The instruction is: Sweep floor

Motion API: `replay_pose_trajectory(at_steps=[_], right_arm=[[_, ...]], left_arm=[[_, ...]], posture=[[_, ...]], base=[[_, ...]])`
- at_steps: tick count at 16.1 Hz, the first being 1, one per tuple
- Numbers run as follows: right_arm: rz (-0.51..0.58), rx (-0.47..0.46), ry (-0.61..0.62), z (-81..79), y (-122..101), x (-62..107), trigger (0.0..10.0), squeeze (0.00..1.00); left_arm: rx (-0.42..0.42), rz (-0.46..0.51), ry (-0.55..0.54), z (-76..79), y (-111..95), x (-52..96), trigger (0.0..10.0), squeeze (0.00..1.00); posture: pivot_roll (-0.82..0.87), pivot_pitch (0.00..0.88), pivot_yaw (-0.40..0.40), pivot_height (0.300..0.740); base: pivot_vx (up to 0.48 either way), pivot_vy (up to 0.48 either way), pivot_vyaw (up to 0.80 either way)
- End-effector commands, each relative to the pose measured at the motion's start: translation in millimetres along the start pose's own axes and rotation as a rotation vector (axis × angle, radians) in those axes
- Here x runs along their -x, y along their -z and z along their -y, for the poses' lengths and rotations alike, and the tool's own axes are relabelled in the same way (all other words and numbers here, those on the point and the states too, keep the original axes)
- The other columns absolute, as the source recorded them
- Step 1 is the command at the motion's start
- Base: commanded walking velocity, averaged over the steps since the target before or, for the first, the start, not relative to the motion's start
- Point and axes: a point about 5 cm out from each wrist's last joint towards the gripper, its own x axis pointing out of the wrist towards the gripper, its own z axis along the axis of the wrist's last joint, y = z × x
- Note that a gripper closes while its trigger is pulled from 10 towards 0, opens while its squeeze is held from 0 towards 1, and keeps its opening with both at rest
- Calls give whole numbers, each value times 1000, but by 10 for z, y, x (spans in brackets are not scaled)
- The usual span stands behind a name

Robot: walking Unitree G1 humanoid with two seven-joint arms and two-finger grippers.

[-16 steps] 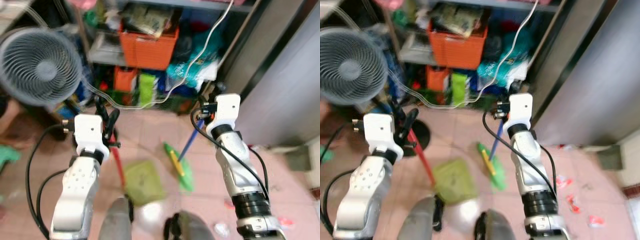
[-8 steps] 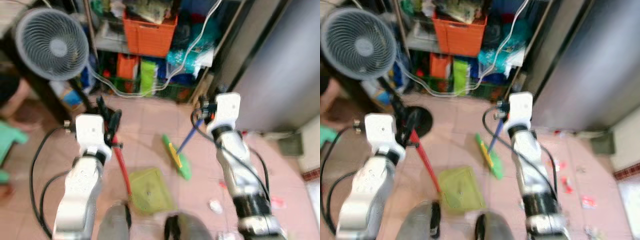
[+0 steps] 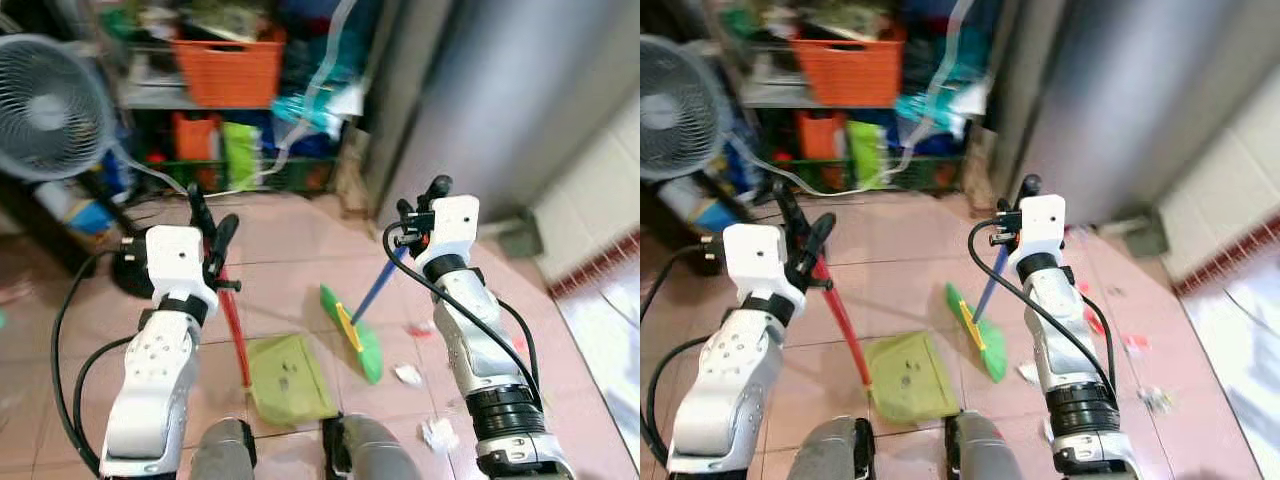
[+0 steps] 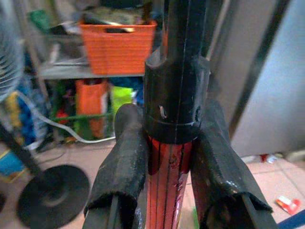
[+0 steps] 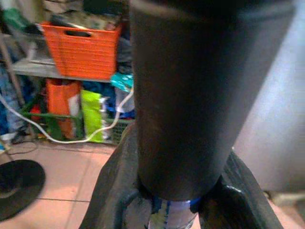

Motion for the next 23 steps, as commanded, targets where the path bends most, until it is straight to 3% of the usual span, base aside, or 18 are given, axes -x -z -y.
replay_pose_trajectory(at_steps=[1,16,20,23], right_arm=[[-3,10,17,26,-3,-14,10000,0],[-2,25,31,51,0,-37,10000,0],[13,22,41,90,-28,-46,10000,0],[128,-68,28,39,-423,-215,10000,0]], left_arm=[[11,36,15,5,-66,-8,10000,0],[14,33,22,23,-69,-38,10000,0],[22,40,13,13,-87,-51,10000,0],[13,60,6,-3,-109,-65,10000,0]], posture=[[64,167,-66,740],[61,159,-66,740],[59,158,-64,740],[55,156,-59,740]], base=[[0,0,-800],[0,284,-800],[0,0,-558],[0,0,0]])
